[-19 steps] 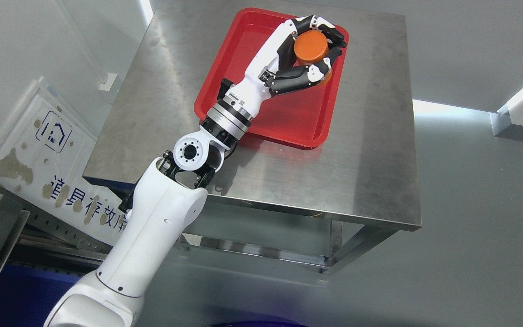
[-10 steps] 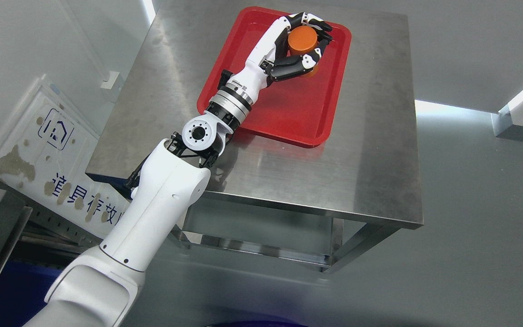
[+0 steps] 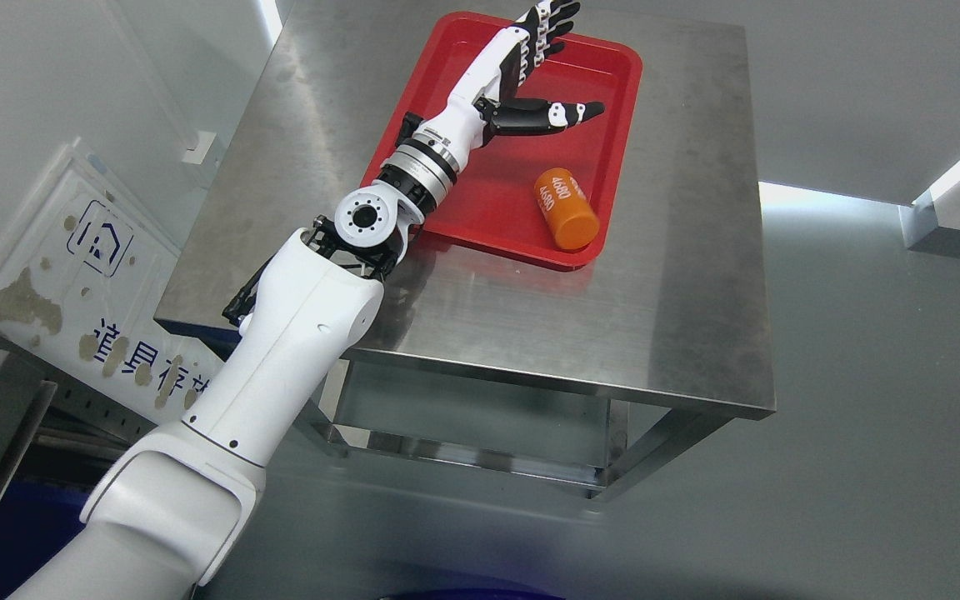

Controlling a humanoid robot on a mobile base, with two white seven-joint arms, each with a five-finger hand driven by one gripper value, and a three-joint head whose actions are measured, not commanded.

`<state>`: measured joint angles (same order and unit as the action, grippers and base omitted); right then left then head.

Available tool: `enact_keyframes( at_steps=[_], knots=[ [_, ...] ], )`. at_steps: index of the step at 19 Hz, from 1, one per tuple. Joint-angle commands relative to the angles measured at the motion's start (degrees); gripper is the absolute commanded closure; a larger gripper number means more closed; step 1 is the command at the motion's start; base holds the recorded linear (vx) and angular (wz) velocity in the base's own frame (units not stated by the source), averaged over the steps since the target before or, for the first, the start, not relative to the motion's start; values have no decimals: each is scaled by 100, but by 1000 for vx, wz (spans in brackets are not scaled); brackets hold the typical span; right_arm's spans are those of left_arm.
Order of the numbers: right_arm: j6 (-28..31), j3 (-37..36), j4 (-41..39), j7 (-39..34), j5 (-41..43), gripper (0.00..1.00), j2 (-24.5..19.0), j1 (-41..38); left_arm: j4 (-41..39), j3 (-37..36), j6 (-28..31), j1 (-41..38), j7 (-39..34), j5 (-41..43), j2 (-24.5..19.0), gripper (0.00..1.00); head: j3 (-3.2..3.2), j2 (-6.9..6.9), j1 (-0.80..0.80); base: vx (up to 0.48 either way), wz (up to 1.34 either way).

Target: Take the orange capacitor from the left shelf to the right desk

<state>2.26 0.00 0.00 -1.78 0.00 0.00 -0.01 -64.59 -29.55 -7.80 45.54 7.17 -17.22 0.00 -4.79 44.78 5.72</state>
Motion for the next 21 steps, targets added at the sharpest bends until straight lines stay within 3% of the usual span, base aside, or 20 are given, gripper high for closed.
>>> enact_keyframes(
  at_steps=[1, 4, 7, 10, 13, 14, 21],
  knots=[
    [2, -70, -132, 2, 0, 0, 100, -193, -253, 1352, 24, 131, 135, 8, -100, 0, 0, 0, 0, 0, 0],
    [2, -70, -132, 2, 0, 0, 100, -193, -991, 1942, 252, -342, 153, 0, -798, 0, 0, 0, 0, 0, 0],
    [2, -62, -132, 2, 0, 0, 100, -193, -2219, 2435, 349, -1525, 485, -1, -1221, 0, 0, 0, 0, 0, 0],
    [2, -62, -132, 2, 0, 0, 100, -193, -2645, 2988, 340, -2258, 469, -9, -1056, 0, 0, 0, 0, 0, 0],
    [2, -70, -132, 2, 0, 0, 100, -193, -3032, 3131, 340, -2821, 478, -1, -345, 0, 0, 0, 0, 0, 0],
    [2, -62, -132, 2, 0, 0, 100, -193, -3024, 3044, 331, -2918, 469, -1, -291, 0, 0, 0, 0, 0, 0],
    [2, -70, -132, 2, 0, 0, 100, -193, -3024, 2990, 217, -3068, 496, 8, -519, 0, 0, 0, 0, 0, 0]
  ],
)
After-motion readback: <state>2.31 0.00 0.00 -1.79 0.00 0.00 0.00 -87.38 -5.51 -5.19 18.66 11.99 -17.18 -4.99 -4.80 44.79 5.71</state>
